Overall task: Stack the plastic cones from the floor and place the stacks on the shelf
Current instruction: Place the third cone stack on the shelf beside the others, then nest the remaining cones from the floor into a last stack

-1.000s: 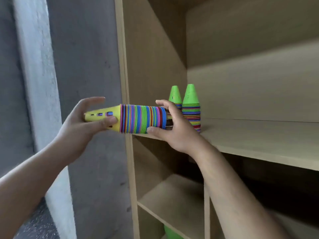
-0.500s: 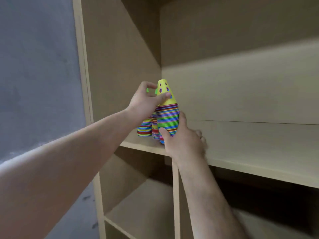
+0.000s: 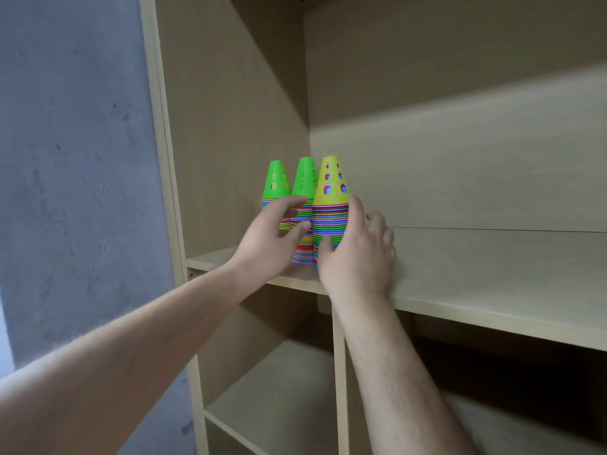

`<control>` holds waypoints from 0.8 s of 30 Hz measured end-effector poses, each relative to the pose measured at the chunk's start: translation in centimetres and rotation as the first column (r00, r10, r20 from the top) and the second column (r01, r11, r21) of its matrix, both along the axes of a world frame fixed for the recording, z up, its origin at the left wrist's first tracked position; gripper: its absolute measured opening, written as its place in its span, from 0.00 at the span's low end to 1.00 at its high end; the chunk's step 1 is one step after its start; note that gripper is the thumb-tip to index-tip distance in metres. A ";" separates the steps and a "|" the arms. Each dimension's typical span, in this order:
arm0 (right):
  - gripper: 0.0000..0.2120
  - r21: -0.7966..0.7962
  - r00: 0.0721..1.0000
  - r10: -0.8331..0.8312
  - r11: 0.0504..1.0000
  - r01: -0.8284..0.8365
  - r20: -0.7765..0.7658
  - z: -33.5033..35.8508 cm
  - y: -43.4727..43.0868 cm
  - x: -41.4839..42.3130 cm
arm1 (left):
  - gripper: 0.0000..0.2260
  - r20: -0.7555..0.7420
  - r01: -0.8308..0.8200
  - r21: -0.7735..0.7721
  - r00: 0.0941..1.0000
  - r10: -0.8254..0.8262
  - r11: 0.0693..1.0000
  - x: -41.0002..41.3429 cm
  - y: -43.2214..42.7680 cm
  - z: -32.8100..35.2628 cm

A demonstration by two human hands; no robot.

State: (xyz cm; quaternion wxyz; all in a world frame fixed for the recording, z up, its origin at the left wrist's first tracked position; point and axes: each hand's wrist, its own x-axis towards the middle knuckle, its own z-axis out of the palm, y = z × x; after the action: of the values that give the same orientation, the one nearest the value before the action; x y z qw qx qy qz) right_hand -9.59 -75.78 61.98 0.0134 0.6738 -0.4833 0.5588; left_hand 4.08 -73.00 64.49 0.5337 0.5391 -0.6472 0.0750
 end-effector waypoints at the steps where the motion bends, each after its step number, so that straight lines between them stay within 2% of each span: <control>1: 0.30 -0.118 1.000 0.006 0.993 -0.002 0.028 -0.1 0.6 0.5 | 0.17 0.022 -0.003 -0.022 1.000 0.003 1.000 0.6 0.5 -0.3; 3: 0.23 -0.274 0.992 0.113 0.957 -0.094 0.054 -0.3 2.3 2.0 | 0.18 0.081 -0.012 -0.042 0.997 0.016 0.999 1.7 2.2 -1.4; 5: 0.18 -0.296 0.961 0.276 0.918 -0.265 -0.005 -1.0 4.1 4.1 | 0.22 0.125 -0.037 -0.030 0.991 0.040 0.999 3.4 4.7 -3.2; 8: 0.15 -0.155 0.864 0.478 0.852 -0.500 -0.160 -3.0 6.6 7.5 | 0.19 0.163 -0.131 0.036 0.979 0.124 0.991 6.6 9.4 -7.1; 12: 0.12 0.141 0.632 0.680 0.714 -0.686 -0.371 -7.5 10.3 11.8 | 0.14 0.212 -0.319 0.166 0.936 0.282 0.933 12.5 16.6 -13.8; 15: 0.12 0.324 0.437 0.749 0.628 -0.708 -0.498 -11.7 13.5 15.2 | 0.19 0.265 -0.428 0.270 0.894 0.361 0.862 16.4 22.3 -18.6; 19: 0.13 0.485 0.241 0.791 0.552 -0.678 -0.563 -17.9 18.3 20.2 | 0.21 0.325 -0.474 0.459 0.877 0.354 0.751 19.9 29.4 -25.1; 24: 0.12 0.620 0.084 0.838 0.463 -0.633 -0.540 -28.0 24.1 25.0 | 0.16 0.325 -0.433 0.659 0.901 0.287 0.615 22.7 36.1 -34.1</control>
State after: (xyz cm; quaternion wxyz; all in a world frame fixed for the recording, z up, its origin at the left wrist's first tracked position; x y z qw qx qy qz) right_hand 15.39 -51.72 33.94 -0.1318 0.9874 -0.0686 0.0551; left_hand 26.78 -36.95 30.42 0.1911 0.8130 -0.5493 -0.0271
